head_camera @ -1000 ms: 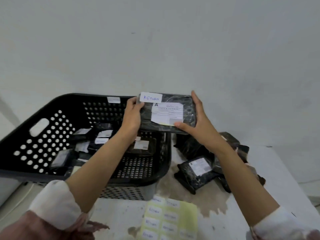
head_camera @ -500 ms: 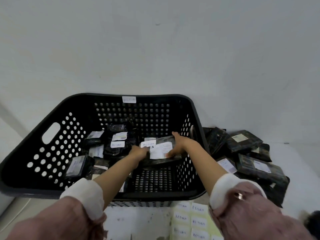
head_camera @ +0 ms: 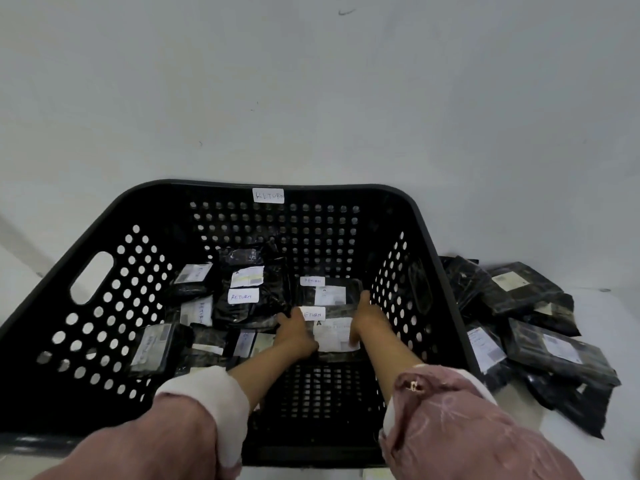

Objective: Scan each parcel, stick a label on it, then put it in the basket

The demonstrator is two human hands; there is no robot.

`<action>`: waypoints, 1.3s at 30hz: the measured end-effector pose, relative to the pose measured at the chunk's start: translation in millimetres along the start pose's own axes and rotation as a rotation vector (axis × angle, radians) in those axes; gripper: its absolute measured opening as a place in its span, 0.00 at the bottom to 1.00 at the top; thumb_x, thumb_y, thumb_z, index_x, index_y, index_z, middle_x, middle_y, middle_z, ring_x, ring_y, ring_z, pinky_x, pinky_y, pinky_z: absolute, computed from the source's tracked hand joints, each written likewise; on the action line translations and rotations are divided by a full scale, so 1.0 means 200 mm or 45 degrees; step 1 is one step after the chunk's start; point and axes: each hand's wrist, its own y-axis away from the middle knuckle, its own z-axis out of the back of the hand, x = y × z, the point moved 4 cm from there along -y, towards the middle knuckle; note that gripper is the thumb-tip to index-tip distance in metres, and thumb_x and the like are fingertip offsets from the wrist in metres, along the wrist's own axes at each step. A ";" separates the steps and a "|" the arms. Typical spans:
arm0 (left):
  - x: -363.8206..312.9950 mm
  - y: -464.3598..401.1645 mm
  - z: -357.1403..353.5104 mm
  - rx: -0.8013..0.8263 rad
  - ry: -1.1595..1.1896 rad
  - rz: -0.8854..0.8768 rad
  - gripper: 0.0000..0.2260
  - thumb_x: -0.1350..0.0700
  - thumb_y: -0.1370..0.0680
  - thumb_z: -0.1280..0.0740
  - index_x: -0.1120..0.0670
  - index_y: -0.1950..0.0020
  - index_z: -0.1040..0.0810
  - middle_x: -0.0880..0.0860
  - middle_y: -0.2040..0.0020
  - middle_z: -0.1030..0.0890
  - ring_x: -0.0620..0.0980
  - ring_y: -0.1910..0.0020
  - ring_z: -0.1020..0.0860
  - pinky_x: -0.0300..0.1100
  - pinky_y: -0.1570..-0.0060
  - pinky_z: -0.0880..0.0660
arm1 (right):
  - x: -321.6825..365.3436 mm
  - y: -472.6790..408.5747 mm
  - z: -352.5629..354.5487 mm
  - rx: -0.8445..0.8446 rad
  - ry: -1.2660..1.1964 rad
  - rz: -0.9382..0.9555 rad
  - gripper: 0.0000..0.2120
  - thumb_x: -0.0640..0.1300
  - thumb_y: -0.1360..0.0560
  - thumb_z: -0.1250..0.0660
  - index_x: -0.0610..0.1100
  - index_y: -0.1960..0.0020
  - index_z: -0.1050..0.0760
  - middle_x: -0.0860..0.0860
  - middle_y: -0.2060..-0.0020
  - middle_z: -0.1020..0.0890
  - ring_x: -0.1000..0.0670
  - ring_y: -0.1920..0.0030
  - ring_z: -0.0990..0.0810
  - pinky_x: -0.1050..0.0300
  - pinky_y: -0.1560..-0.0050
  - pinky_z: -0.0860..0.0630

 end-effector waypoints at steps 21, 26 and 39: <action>0.08 -0.14 -0.15 0.140 -0.926 -0.343 0.23 0.64 0.19 0.43 0.62 0.25 0.46 0.59 0.22 0.60 0.62 0.29 0.40 0.53 0.38 0.30 | 0.01 -0.08 -0.14 0.340 0.290 0.270 0.24 0.41 0.21 0.37 0.39 0.26 0.38 0.43 0.31 0.31 0.45 0.34 0.28 0.56 0.35 0.28; 0.05 -0.16 -0.10 0.314 -1.046 -0.389 0.21 0.58 0.19 0.41 0.62 0.27 0.39 0.58 0.22 0.58 0.62 0.26 0.45 0.54 0.32 0.33 | 0.03 -0.06 -0.13 0.371 0.400 0.310 0.19 0.36 0.20 0.42 0.35 0.30 0.34 0.41 0.35 0.28 0.45 0.41 0.25 0.56 0.42 0.27; -0.49 0.12 0.37 -0.180 -0.186 -0.755 0.11 0.59 0.21 0.39 0.58 0.42 0.21 0.58 0.45 0.18 0.55 0.46 0.21 0.45 0.46 0.25 | 0.15 0.32 0.59 -0.019 -0.264 0.683 0.14 0.35 0.21 0.42 0.34 0.38 0.25 0.41 0.55 0.24 0.46 0.55 0.27 0.55 0.61 0.30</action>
